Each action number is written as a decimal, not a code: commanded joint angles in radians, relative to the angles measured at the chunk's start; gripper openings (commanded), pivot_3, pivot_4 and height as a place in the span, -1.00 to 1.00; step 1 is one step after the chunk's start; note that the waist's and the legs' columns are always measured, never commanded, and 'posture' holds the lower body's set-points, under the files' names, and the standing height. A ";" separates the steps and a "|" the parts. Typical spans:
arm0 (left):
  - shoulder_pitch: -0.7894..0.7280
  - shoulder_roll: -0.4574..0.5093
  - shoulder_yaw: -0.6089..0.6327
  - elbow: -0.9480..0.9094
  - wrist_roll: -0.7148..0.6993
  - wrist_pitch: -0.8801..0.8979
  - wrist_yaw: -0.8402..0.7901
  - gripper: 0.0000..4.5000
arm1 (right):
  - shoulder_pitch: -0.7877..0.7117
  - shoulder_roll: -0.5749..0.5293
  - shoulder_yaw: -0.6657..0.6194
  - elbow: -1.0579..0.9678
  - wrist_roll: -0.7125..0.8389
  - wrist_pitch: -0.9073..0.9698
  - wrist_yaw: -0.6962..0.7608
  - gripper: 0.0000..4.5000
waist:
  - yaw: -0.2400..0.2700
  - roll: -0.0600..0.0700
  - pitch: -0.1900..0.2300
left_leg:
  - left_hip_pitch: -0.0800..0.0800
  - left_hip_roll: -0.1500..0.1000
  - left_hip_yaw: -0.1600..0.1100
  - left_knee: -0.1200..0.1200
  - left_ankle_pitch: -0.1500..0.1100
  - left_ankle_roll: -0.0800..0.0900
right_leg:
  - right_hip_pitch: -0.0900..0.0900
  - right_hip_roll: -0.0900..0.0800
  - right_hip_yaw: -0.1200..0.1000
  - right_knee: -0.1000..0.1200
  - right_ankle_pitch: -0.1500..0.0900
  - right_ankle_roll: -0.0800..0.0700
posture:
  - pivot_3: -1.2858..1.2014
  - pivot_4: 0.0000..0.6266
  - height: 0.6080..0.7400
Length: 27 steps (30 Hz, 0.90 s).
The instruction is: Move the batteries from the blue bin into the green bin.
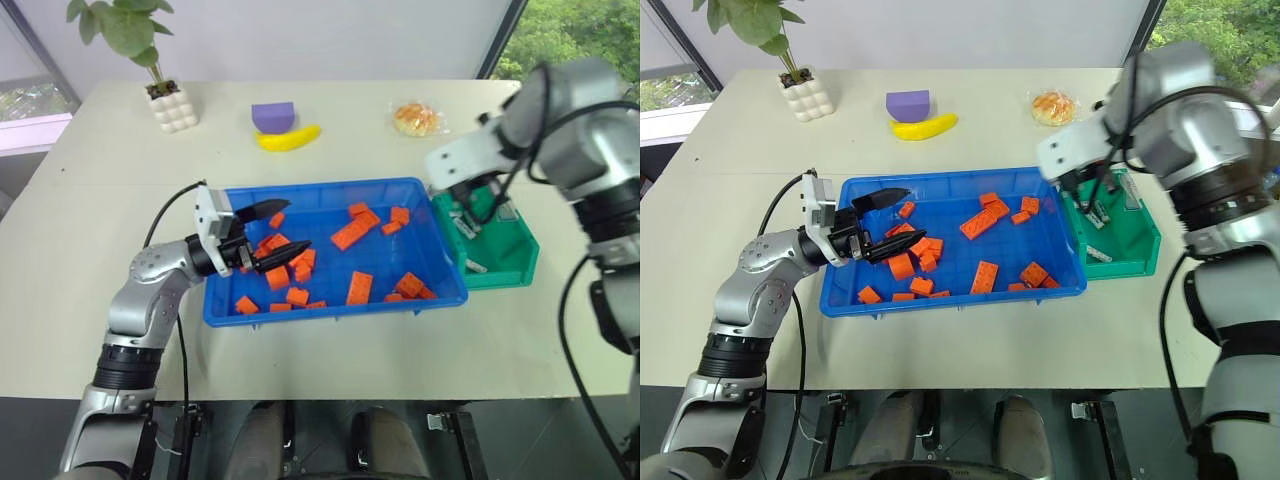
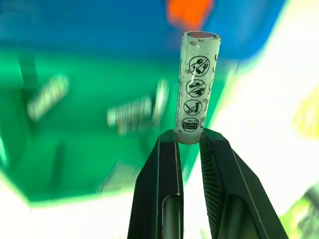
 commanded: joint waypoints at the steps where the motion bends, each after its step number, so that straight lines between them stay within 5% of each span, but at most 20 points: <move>1: -0.020 0.001 0.003 -0.013 -0.007 -0.003 -0.020 1.00 | 0.034 -0.045 -0.036 0.005 -0.004 0.007 -0.018 -1.00 | -0.001 0.000 0.000 | 0.000 0.000 0.000 0.000 0.000 0.000 | 0.000 0.000 0.000 0.000 0.000 0.000 | 0.03 -0.52 0.99; 11: -0.031 0.014 -0.001 -0.035 -0.002 0.021 -0.034 1.00 | 0.133 -0.037 -0.041 0.003 0.010 0.051 -0.053 -1.00 | 0.000 0.001 0.001 | 0.000 0.002 0.002 0.001 0.000 0.000 | -0.001 0.000 0.000 0.001 0.000 0.000 | 0.03 -0.52 0.99; 20: -0.030 0.039 0.013 -0.055 -0.004 0.034 -0.026 1.00 | 0.127 -0.003 -0.037 0.075 -0.005 0.026 -0.158 0.95 | -0.001 0.001 0.001 | 0.000 0.001 0.002 0.001 0.000 0.000 | -0.001 0.000 0.000 0.000 0.000 0.000 | 0.03 -0.52 0.99; 23: -0.041 0.045 0.043 -0.051 -0.017 0.037 0.001 1.00 | 0.089 0.029 -0.059 0.122 -0.001 0.028 -0.257 0.98 | -0.003 0.001 0.001 | 0.000 0.001 0.002 0.001 0.000 0.000 | -0.001 0.000 0.000 0.001 0.000 0.000 | 0.03 -0.52 0.99; 27: -0.110 0.052 0.161 -0.021 -0.057 0.049 0.113 1.00 | 0.011 0.086 -0.142 0.290 0.030 0.030 -0.564 0.98 | -0.003 0.001 0.001 | 0.000 0.002 0.002 0.001 0.001 -0.001 | -0.002 0.001 0.000 0.001 0.000 0.000 | 0.03 -0.52 0.99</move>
